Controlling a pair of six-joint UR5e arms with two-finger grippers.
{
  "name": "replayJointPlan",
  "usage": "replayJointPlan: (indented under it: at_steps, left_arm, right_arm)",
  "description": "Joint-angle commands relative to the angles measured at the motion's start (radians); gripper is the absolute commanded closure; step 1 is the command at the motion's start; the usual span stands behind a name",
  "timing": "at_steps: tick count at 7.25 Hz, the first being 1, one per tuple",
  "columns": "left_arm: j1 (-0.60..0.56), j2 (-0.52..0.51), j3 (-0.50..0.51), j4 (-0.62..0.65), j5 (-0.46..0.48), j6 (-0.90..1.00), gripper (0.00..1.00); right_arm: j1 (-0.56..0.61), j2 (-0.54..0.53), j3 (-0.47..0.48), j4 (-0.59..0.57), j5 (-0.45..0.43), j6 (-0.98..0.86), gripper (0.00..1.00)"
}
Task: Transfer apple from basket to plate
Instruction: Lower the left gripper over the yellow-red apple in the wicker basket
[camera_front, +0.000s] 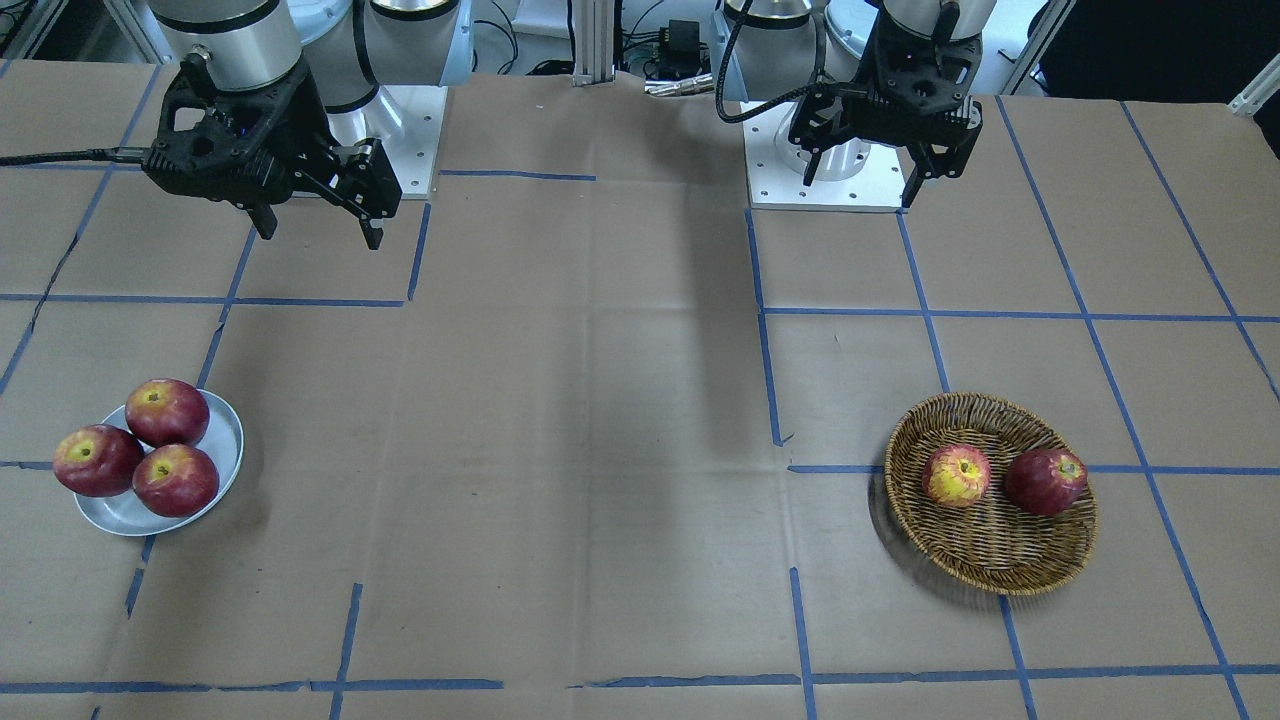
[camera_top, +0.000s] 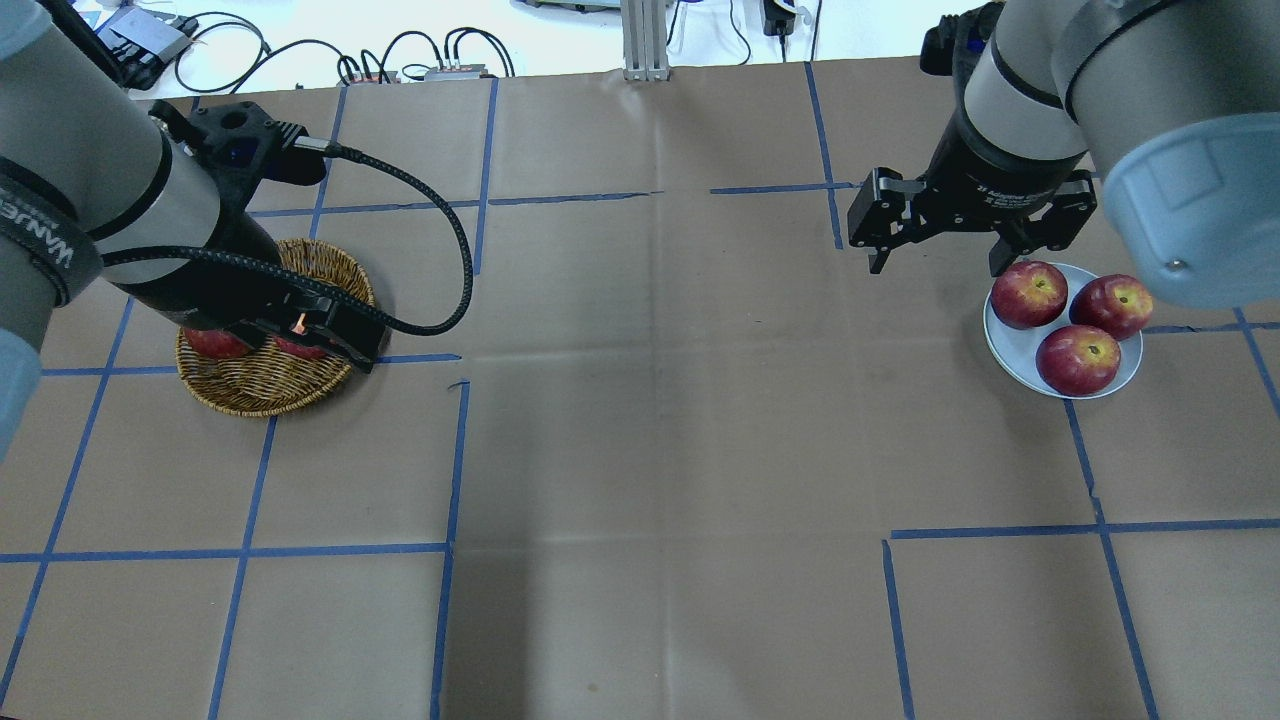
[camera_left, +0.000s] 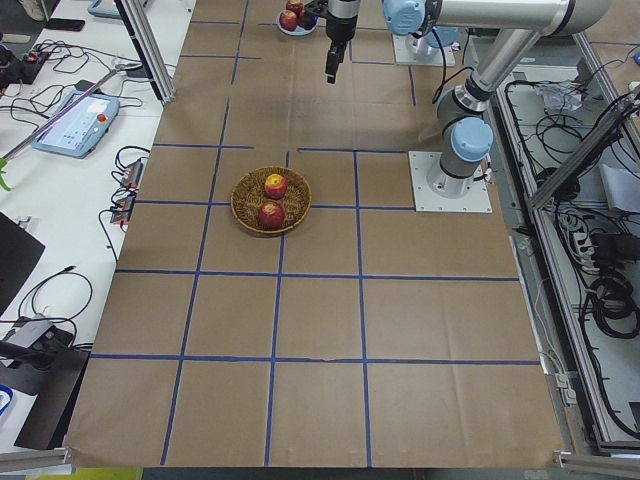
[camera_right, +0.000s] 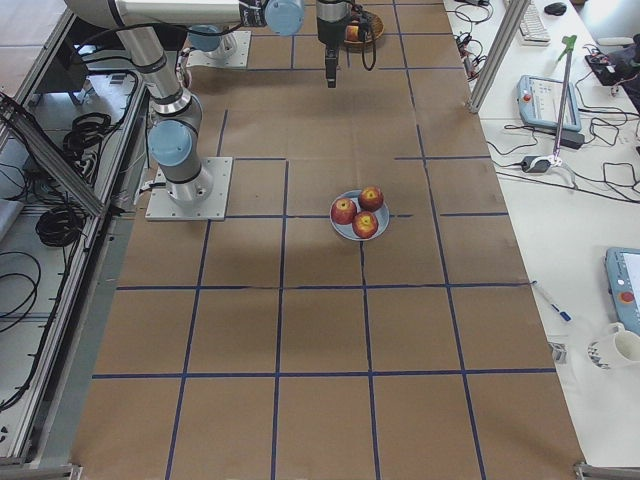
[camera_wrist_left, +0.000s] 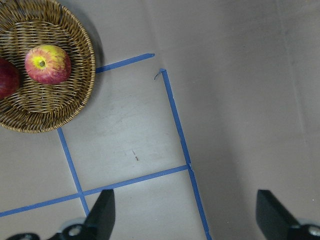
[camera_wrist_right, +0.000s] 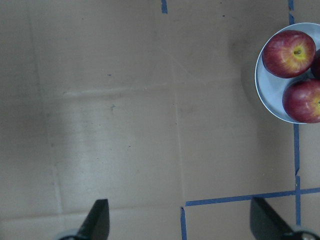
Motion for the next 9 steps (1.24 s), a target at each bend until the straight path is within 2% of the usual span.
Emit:
replayJointPlan:
  at_steps: [1,3,5,6,7,9]
  left_arm:
    - [0.000,-0.012,-0.005,0.024,0.001,0.004,0.01]
    - [0.005,-0.036,-0.014,0.013,-0.002,-0.033,0.01]
    - [0.037,-0.057,-0.092,0.085,0.022,-0.023,0.01]
    - [0.054,-0.062,-0.161,0.202,0.074,0.102,0.01]
    - [0.104,-0.083,-0.210,0.317,0.073,0.217,0.01]
    - [0.249,-0.198,-0.204,0.385,0.064,0.348,0.01]
  right_arm:
    - [0.000,0.000,0.000,0.000,0.000,0.002,0.00]
    - [0.000,0.000,0.000,0.000,0.000,0.002,0.00]
    - [0.000,0.000,0.000,0.000,0.000,0.002,0.00]
    - [0.000,0.000,-0.001,0.000,0.000,0.002,0.00]
    - [0.002,-0.002,-0.001,0.000,0.000,0.005,0.00]
    - [0.002,0.000,-0.001,0.000,0.000,0.008,0.00]
